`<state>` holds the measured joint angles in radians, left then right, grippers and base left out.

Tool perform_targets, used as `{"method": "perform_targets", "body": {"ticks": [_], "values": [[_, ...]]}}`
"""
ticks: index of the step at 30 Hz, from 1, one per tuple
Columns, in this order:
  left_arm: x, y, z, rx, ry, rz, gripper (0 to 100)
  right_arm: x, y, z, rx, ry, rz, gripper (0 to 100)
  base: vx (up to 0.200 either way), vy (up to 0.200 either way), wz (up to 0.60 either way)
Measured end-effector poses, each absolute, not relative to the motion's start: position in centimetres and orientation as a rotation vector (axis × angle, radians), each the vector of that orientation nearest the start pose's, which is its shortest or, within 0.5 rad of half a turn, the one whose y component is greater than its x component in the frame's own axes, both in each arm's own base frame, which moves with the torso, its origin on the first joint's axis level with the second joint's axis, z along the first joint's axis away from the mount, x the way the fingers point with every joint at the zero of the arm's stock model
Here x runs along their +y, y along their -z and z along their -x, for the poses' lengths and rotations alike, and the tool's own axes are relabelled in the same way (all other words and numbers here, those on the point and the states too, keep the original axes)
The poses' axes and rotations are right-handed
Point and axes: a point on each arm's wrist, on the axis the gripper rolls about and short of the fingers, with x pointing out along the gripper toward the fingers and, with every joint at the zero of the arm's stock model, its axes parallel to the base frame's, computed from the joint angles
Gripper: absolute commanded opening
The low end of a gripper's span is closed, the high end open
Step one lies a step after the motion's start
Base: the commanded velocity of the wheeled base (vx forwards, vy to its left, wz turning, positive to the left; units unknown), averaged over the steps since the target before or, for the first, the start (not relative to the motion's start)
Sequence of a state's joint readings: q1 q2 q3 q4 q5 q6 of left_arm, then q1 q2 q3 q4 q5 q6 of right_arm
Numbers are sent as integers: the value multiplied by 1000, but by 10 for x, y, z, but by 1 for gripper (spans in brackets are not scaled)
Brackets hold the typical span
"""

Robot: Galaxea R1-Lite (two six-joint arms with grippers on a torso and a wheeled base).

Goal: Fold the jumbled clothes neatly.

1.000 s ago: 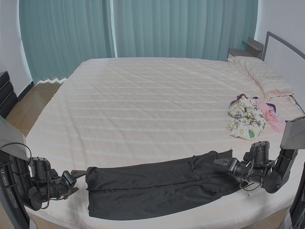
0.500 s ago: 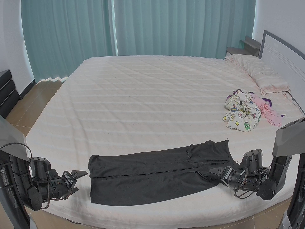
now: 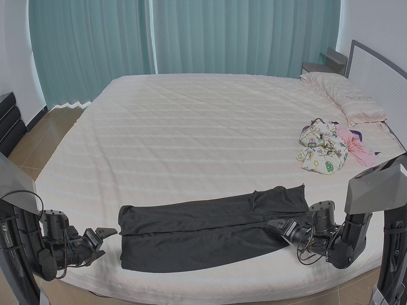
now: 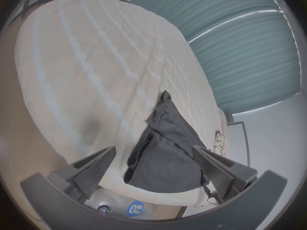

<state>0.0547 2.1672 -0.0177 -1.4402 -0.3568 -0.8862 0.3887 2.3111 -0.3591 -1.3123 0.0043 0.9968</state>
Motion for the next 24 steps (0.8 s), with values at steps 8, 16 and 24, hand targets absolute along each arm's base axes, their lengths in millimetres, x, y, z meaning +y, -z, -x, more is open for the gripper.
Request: {"method": "perform_targets", "body": {"ticks": [8, 16, 24], "values": [[2, 8, -214, 782, -65, 969, 100, 112, 36, -273, 757, -21, -829, 0, 0, 0, 0], [1, 8, -214, 786, -66, 970, 100, 110, 41, -261, 785, 17, -796, 0, 0, 0, 0], [1, 9, -214, 787, -67, 970, 100, 109, 39, -249, 814, 20, -777, 0, 0, 0, 0]]}}
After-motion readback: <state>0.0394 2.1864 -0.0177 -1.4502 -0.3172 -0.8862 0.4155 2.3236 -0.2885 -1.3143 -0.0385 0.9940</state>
